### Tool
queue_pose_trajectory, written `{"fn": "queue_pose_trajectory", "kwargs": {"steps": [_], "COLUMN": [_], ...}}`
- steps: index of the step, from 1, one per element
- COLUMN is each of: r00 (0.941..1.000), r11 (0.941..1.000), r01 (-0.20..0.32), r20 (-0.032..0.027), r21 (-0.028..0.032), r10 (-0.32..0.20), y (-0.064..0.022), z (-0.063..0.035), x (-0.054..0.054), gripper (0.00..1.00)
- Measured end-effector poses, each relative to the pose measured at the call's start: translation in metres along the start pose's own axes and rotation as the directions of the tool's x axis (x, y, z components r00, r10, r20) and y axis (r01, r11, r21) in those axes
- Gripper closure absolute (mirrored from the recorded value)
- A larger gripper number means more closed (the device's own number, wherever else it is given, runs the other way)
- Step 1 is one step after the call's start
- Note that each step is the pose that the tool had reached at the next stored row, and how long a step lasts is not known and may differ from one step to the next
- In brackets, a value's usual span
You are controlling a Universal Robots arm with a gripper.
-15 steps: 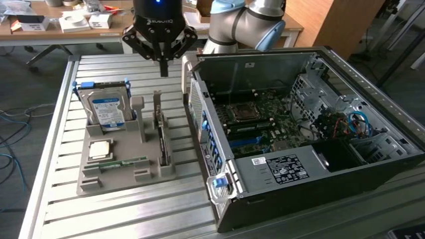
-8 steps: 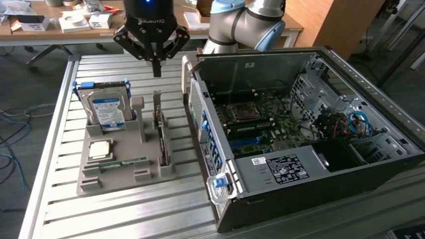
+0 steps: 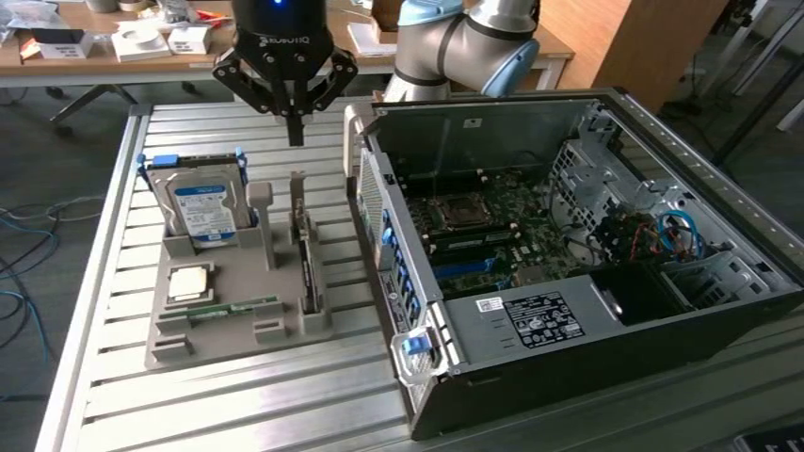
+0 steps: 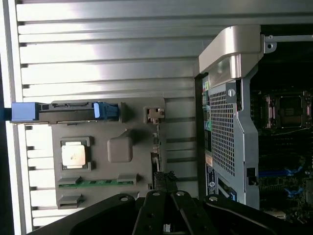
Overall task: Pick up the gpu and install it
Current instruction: 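Reach for the gpu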
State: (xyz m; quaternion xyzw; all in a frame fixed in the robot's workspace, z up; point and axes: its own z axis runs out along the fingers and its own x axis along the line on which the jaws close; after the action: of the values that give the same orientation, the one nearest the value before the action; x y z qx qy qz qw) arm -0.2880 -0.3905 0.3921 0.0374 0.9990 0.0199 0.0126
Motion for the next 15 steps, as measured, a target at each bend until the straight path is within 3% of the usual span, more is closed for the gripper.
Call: {"fn": "queue_pose_trajectory", "kwargs": {"steps": [15], "r00": [1.0000], "r11": [1.0000], "r01": [0.000], "r20": [0.0001], "r21": [0.0023], "r10": [0.000], "y": [-0.0166], "z": [-0.0006], "x": [-0.001], "gripper": [0.89]}}
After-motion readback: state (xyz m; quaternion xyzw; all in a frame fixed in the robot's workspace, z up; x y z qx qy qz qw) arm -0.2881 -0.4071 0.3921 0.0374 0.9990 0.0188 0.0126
